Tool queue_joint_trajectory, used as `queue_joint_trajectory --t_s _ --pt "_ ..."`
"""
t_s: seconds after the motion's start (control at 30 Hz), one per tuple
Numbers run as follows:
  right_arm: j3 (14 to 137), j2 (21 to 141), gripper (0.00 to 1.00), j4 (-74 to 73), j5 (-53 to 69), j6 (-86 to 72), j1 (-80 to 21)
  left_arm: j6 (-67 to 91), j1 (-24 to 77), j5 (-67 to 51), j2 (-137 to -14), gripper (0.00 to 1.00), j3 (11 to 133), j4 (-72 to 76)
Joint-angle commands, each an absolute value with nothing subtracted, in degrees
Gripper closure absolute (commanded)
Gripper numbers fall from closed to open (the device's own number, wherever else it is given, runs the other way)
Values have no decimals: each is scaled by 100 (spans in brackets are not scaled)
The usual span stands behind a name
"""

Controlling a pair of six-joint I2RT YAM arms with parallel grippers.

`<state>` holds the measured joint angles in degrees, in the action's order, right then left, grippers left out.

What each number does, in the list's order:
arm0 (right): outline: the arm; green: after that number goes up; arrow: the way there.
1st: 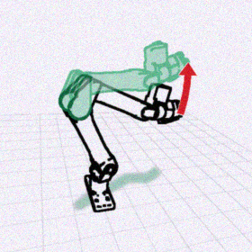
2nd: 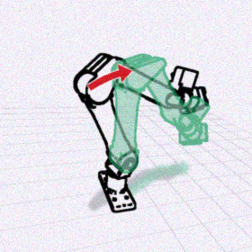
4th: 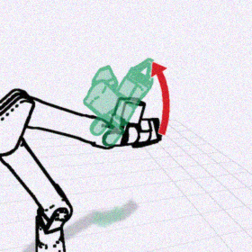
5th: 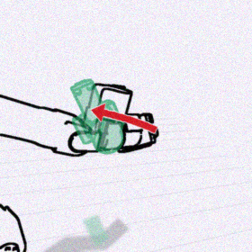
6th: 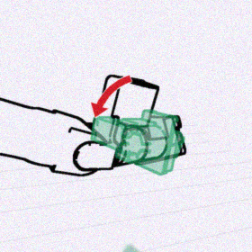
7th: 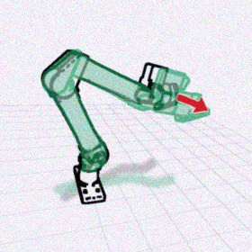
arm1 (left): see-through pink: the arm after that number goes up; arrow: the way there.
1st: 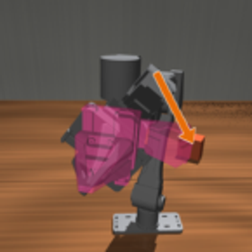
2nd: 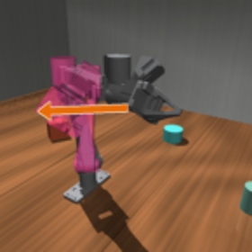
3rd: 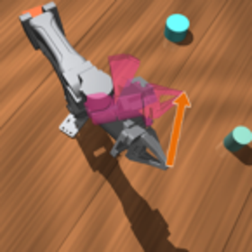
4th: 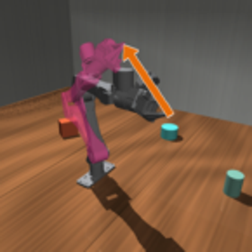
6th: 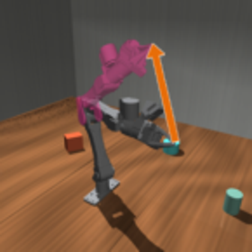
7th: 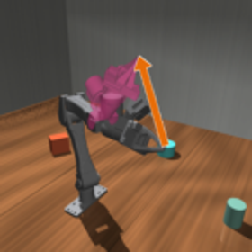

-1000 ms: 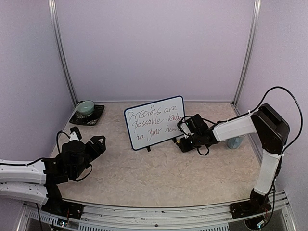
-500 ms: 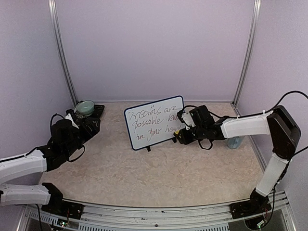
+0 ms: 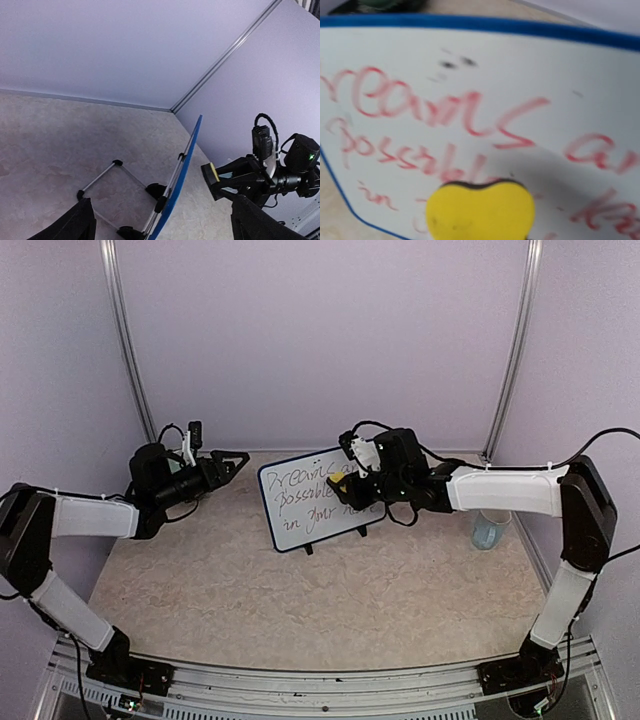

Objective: Erase the whiteboard
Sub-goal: Move the whiteboard to the center of the board.

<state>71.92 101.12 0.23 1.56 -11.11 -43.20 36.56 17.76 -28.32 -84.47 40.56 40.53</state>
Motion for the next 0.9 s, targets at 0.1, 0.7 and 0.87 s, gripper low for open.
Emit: queue_joint_trajectory --t_s 0.1,0.7,0.87 --pt "7539 10322 81 264 317 -975 -4538 3748 1807 -4363 -9504 22 4712 5822" --pt "7438 10030 81 298 322 -893 -4570 2841 2004 -4249 -9977 47 5045 5190" --pt "7425 10010 81 277 347 -894 -4570 2802 1995 -4233 -10059 50 5086 5183"
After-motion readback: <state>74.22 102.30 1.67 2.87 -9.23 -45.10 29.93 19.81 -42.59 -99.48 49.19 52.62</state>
